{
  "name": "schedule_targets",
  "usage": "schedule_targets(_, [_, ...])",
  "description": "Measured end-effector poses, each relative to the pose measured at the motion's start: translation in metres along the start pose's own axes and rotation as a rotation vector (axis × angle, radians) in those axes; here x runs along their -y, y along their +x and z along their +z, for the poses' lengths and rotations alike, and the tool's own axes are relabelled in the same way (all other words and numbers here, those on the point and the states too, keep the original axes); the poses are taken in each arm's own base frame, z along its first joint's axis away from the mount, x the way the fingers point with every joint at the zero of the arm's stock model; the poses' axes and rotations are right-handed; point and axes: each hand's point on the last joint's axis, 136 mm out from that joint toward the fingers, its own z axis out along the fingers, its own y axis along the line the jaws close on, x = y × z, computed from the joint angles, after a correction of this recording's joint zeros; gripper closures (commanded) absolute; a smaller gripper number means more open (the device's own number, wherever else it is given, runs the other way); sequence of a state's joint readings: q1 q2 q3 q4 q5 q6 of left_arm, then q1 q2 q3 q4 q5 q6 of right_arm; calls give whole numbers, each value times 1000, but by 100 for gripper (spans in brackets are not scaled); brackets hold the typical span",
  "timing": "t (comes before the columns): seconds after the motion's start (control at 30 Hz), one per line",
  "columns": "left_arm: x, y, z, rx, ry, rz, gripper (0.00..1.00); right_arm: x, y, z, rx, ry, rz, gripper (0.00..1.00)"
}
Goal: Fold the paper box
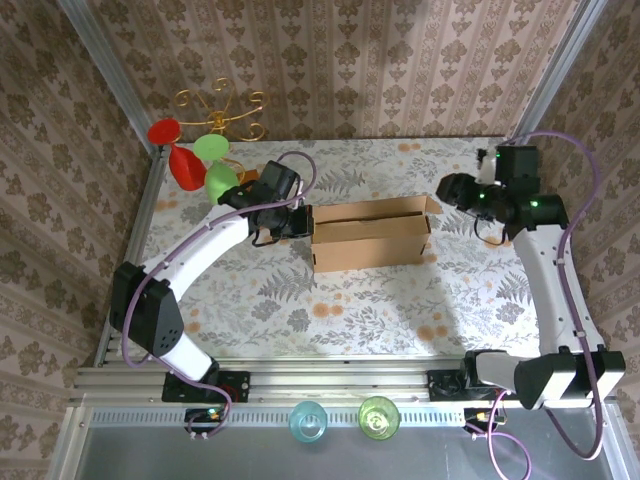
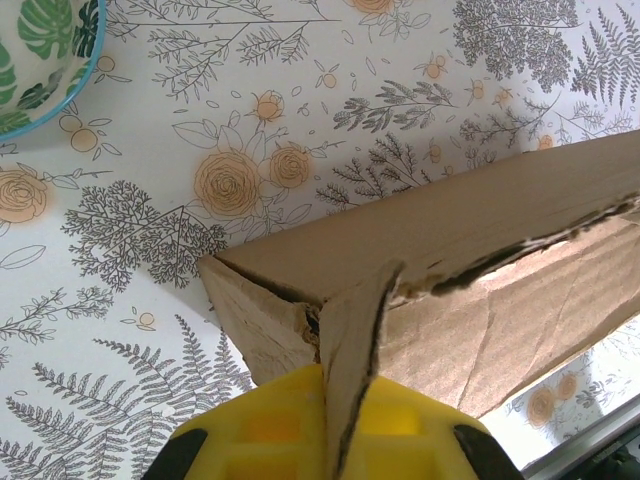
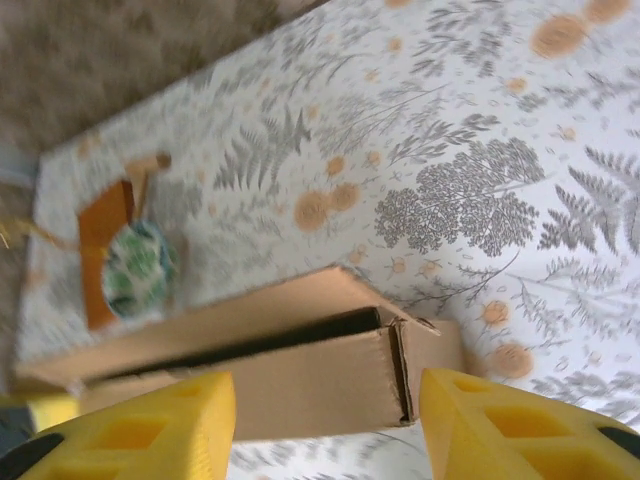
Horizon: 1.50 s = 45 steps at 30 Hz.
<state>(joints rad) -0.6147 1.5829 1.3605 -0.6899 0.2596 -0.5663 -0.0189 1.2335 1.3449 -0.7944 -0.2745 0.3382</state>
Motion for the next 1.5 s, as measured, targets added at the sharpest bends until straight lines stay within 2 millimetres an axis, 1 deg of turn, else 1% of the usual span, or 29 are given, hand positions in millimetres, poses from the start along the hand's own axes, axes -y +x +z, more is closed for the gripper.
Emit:
schedule_targets(0.1, [0, -2, 1, 0, -3, 4, 100, -1, 6, 11, -45, 25, -163, 49])
schedule_targets(0.2, [0, -2, 2, 0, -5, 9, 100, 4, 10, 27, -99, 54, -275, 59])
schedule_targets(0.37, [-1, -3, 2, 0, -12, 15, 100, 12, 18, 50, -193, 76, -366, 60])
schedule_targets(0.5, [-2, -3, 2, -1, -17, 18, 100, 16, 16, 62, -234, 86, -415, 61])
schedule_targets(0.73, [-2, -4, 2, 0, -18, 18, 100, 18, 17, 70, -270, 85, -449, 65])
schedule_targets(0.83, [-2, -5, 2, 0, -18, 18, 100, 20, 20, 72, -288, 86, -453, 69])
schedule_targets(0.9, [-2, -5, 3, 1, -20, 18, 100, 21, 21, 74, -294, 86, -453, 70])
schedule_targets(1.17, [-2, -7, 3, 3, -24, 17, 100, 20, 17, 78, -296, 86, -453, 80])
schedule_targets(1.37, [-3, -8, 4, 4, -24, 16, 100, 19, 20, 82, -311, 84, -456, 80])
schedule_targets(1.5, [-4, -8, 4, 5, -26, 13, 100, 17, 20, 82, -315, 82, -457, 88])
